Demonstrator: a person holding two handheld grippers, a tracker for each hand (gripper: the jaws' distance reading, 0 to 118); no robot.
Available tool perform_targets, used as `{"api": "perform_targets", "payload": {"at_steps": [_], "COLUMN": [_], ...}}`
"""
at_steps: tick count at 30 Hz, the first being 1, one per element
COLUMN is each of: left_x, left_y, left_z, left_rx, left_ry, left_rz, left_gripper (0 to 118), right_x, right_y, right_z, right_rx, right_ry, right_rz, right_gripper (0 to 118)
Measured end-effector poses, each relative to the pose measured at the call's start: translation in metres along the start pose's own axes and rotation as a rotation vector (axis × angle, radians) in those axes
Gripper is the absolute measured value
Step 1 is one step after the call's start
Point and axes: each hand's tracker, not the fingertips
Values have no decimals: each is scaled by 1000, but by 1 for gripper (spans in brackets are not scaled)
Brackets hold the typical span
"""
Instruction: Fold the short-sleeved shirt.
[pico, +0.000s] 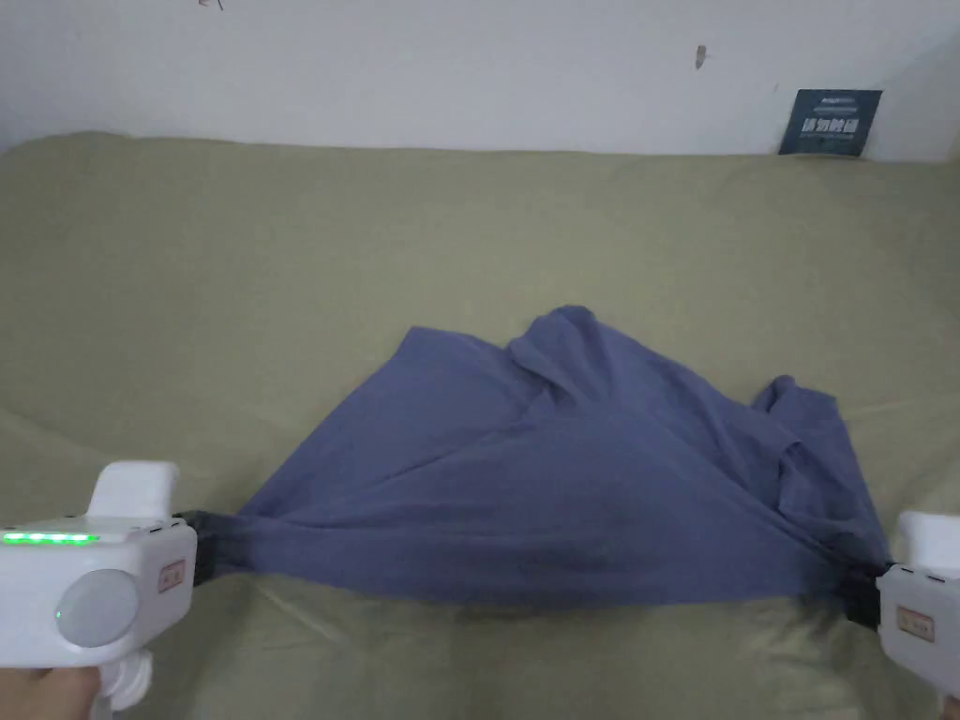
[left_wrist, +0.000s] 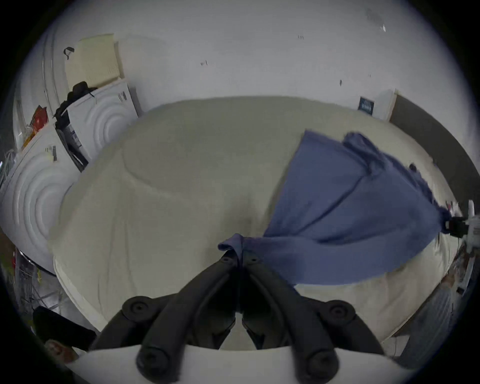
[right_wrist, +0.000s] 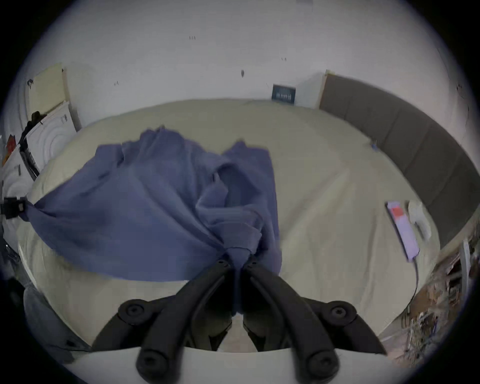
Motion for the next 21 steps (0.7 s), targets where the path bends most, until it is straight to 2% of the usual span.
{"api": "perform_targets", "payload": {"at_steps": [7, 8, 9, 10, 11, 12, 13, 14, 15, 16, 18, 19, 20, 21], "left_x": [-13, -14, -15, -16, -18, -20, -20, -22, -22, -24, -25, -26, -27, -29], "left_y": [-4, -3, -4, -3, -3, -4, -6, -8, -12, -16, -27, -32, -35, -38], "left_z": [-16, -15, -12, -9, -4, -1, 3, 8, 18, 24, 34, 38, 40, 39], "left_rx": [-52, -48, -45, -39, -13, 11, -3, -9, 32, 19, 10, 12, -7, -23], "left_ry": [-45, -51, -57, -66, -70, -64, -48, -26, -31, -24, -3, -6, -12, -15], "left_rz": [72, 81, 88, 93, 101, 101, 103, 115, 131, 124, 132, 135, 135, 135], "left_gripper": [2, 3, 6, 30, 70, 109, 118, 115, 113, 113, 103, 89, 67, 24], "right_x": [-1, -2, -2, -4, -7, -9, -11, -18, -28, -39, -54, -64, -75, -85], "right_y": [7, 7, 7, 7, 8, 9, 8, 7, 4, 2, -6, -12, -19, -25], "right_z": [-8, -6, -2, 3, 7, 11, 18, 40, 50, 61, 64, 69, 72, 71], "right_rx": [-23, -25, -20, -14, -9, -10, -2, 129, 68, 72, 133, 143, 131, 119], "right_ry": [-6, -5, -5, -15, -41, -43, -46, -37, -33, -20, 31, 63, 103, 132], "right_rz": [-3, -2, -1, -2, -6, -11, -20, -62, -19, 0, -10, -22, -33, -38], "right_gripper": [5, 8, 21, 67, 108, 116, 107, 106, 104, 104, 99, 88, 55, 14]}}
